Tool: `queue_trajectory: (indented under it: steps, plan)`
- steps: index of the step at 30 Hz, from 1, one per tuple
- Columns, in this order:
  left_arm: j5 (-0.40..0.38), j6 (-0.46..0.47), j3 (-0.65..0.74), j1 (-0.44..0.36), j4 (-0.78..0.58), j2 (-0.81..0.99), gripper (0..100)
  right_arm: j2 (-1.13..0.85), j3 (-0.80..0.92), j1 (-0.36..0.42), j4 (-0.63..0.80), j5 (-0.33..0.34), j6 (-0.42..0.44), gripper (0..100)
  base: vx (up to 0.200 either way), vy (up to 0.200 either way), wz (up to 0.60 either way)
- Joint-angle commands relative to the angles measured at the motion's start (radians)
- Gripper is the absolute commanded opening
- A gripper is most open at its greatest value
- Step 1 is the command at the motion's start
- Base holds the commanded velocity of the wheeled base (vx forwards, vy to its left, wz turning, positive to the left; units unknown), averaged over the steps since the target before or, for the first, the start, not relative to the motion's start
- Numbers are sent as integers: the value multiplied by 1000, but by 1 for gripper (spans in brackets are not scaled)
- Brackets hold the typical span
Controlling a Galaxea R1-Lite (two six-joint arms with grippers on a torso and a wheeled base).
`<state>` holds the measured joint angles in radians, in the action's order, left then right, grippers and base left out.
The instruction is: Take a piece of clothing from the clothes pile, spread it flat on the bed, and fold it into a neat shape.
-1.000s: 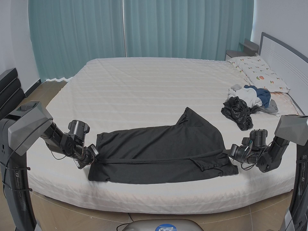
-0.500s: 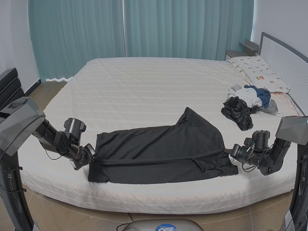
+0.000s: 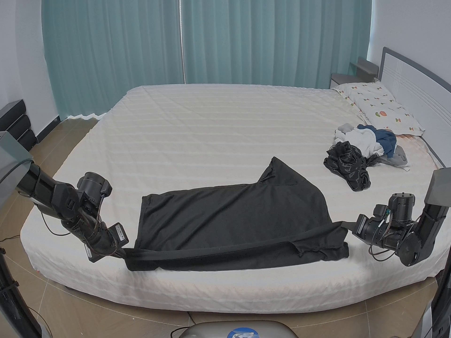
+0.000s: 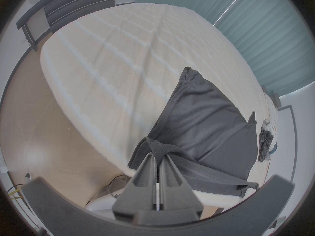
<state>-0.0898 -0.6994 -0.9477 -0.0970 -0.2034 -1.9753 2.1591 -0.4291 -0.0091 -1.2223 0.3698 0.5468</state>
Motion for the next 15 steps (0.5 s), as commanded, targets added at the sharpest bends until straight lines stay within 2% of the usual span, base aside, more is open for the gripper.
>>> queue_trajectory:
  steps: [1,4,15]
  plan:
    - [-44,4,6,0,-48,36,0,-59,64,-14,-2,-2,-10,0,0,0,0]
    - [-93,6,-3,-3,-110,35,0,-64,99,-28,-5,0,-30,0,0,0,0]
    - [-97,-2,-54,7,-136,0,0,-41,144,-37,-89,5,-42,0,0,0,0]
